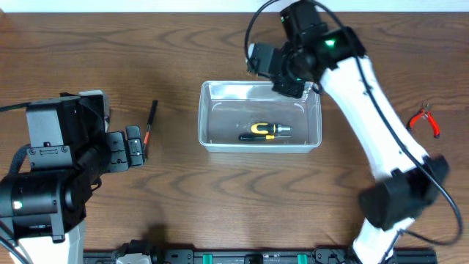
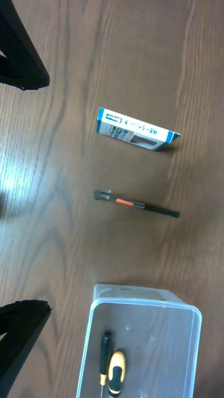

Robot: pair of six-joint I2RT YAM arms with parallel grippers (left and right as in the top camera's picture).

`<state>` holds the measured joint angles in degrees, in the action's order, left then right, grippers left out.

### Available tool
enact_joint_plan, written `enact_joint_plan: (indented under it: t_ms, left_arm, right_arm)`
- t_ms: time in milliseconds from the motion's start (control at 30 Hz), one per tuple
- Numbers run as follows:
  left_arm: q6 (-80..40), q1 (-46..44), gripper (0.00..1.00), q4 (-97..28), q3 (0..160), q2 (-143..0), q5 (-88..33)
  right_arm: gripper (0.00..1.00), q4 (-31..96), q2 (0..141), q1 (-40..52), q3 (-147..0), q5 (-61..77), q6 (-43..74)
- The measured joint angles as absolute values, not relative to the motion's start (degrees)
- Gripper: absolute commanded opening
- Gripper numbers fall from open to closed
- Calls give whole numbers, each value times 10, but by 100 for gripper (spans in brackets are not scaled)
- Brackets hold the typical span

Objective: Pack container
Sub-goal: 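Lift the wrench, carry it into the container and release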

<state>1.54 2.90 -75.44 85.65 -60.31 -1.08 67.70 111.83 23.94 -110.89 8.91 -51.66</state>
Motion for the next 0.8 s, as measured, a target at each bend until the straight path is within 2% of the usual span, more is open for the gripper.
enact_joint_plan:
  t_ms: [400,567,633,733,800]
  left_arm:
    - [15,29,98,-754,856,-603,-11]
    - [15,29,98,-754,856,-603,-11]
    - [15,29,98,-754,856,-603,-11]
    - [15,29,98,-754,856,-603,-11]
    - [15,29,98,-754,856,-603,-11]
  right_arm:
    - [2,677,1294,246,-1100,129,-543]
    - [29,671,1317,247,-1100,148,-545]
    - [33,670,1318,247,-1100,151,-545]
    - [56,668,1318,247,-1100,157,-540]
    - [61,668,1318,247,-1100,157,-536]
